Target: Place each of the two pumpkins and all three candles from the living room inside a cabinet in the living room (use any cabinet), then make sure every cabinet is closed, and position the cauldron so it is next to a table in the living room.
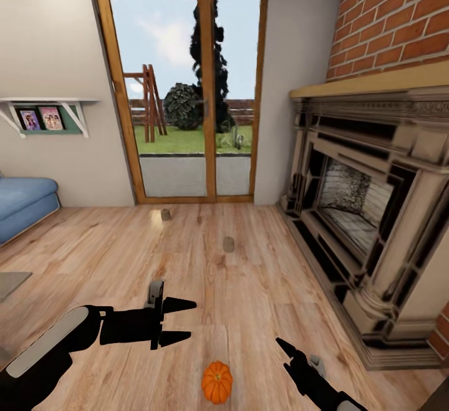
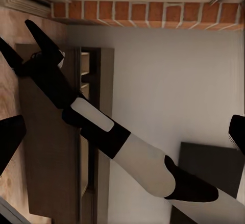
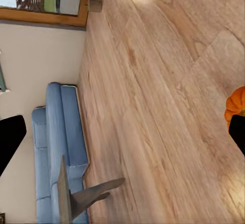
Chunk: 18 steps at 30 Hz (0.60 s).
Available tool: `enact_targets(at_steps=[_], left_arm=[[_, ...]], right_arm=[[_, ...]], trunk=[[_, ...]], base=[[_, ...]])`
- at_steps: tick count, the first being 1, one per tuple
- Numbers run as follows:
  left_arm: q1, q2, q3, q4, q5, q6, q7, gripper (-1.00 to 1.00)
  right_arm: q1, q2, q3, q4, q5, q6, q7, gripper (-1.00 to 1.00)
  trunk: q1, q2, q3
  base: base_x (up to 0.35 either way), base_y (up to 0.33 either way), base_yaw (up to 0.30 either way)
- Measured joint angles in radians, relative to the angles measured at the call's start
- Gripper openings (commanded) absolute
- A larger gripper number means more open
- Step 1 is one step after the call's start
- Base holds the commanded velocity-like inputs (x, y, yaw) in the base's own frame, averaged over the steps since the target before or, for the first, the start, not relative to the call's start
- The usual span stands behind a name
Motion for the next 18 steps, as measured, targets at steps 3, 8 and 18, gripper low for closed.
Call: enact_targets(at_steps=[3, 8, 18], left_arm=[[0.000, 0.000, 0.000, 0.000, 0.000, 0.000, 0.001, 1.00], [0.000, 0.000, 0.000, 0.000, 0.000, 0.000, 0.001, 1.00], [0.000, 0.000, 0.000, 0.001, 0.000, 0.000, 0.001, 1.00]], right_arm=[[0.000, 0.000, 0.000, 0.000, 0.000, -0.016, 0.000, 1.00], [0.000, 0.000, 0.000, 0.000, 0.000, -0.037, 0.000, 1.00], [0.000, 0.000, 0.000, 0.000, 0.000, -0.040, 0.001, 1.00]], trunk=[[0.000, 0.000, 0.000], [0.000, 0.000, 0.000], [0.000, 0.000, 0.000]], base=[[0.215, 0.194, 0.282], [0.210, 0.227, 0.280], [0.082, 0.119, 0.046]])
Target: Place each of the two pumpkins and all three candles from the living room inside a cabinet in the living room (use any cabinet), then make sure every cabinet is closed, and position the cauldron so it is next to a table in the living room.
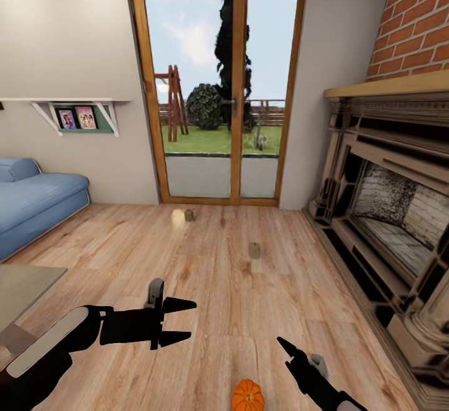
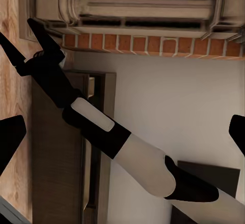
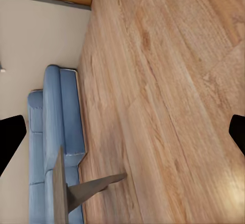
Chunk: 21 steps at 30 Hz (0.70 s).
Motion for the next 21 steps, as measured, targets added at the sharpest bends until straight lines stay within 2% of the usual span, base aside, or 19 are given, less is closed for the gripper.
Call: enact_targets(at_steps=[5, 9, 21], left_arm=[[0.000, 0.000, 0.000, 0.000, 0.000, 0.000, 0.000, 1.00], [0.000, 0.000, 0.002, 0.000, 0.000, 0.000, 0.001, 1.00], [0.000, -0.001, 0.000, 0.001, -0.002, 0.000, 0.002, 1.00]], right_arm=[[0.000, 0.000, 0.000, 0.000, 0.000, 0.000, -0.001, 1.00], [0.000, 0.000, 0.000, 0.000, 0.000, 0.000, -0.001, 1.00], [0.000, 0.000, 0.000, 0.000, 0.000, 0.000, -0.001, 1.00]], trunk=[[0.000, 0.000, 0.000], [0.000, 0.000, 0.000], [0.000, 0.000, 0.000]], base=[[0.088, 0.078, 0.172], [0.105, 0.086, 0.277], [0.006, 0.005, 0.289]])
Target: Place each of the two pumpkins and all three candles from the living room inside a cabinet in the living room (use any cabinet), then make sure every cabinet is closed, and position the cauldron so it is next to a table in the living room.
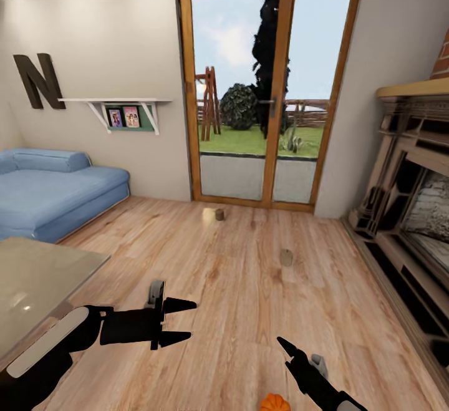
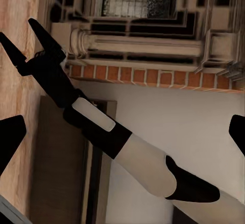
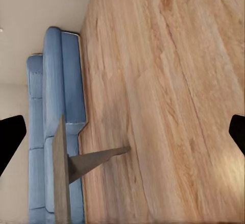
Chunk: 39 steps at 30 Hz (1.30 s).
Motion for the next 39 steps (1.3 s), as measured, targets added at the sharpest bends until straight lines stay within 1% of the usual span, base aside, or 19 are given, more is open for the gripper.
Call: enact_targets(at_steps=[34, 39], left_arm=[[0.000, 0.000, -0.007, -0.001, -0.001, 0.000, 0.002, 1.00], [0.000, 0.000, -0.007, -0.001, -0.001, 0.000, 0.003, 1.00]], right_arm=[[0.000, 0.002, 0.000, 0.000, 0.001, -0.002, -0.006, 1.00], [0.000, 0.002, 0.000, 0.000, 0.001, -0.002, -0.006, 1.00]], trunk=[[0.000, 0.000, 0.000], [0.000, 0.000, 0.000]], base=[[0.000, 0.018, 0.290], [0.103, 0.086, 0.290]])
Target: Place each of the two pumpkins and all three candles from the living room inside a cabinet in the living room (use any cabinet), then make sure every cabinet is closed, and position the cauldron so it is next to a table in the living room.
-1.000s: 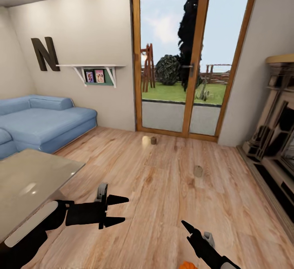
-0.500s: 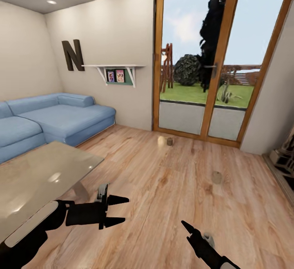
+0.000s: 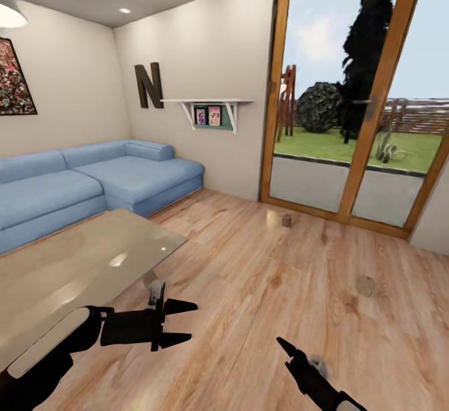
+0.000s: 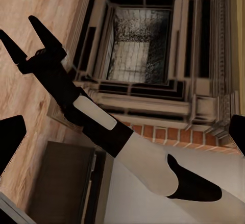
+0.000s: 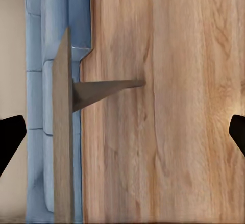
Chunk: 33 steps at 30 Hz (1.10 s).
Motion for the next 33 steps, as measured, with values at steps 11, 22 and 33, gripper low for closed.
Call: enact_targets(at_steps=[11, 22, 33], left_arm=[[0.000, 0.000, 0.001, 0.000, 0.000, 0.000, 0.001, 1.00], [0.000, 0.000, 0.003, 0.000, 0.000, 0.000, 0.000, 1.00], [0.000, 0.000, 0.003, 0.000, 0.002, 0.000, -0.001, 1.00]], right_arm=[[0.000, 0.000, 0.000, 0.000, 0.000, 0.000, 0.001, 1.00], [0.000, -0.001, 0.000, 0.000, -0.002, -0.001, 0.002, 1.00], [0.000, -0.001, 0.000, 0.002, -0.002, -0.002, 0.002, 1.00]], trunk=[[0.000, 0.000, 0.000], [0.000, 0.000, 0.000], [0.000, 0.000, 0.000]], base=[[0.102, 0.083, 0.290], [0.006, 0.001, 0.250], [0.219, 0.011, 0.014]])
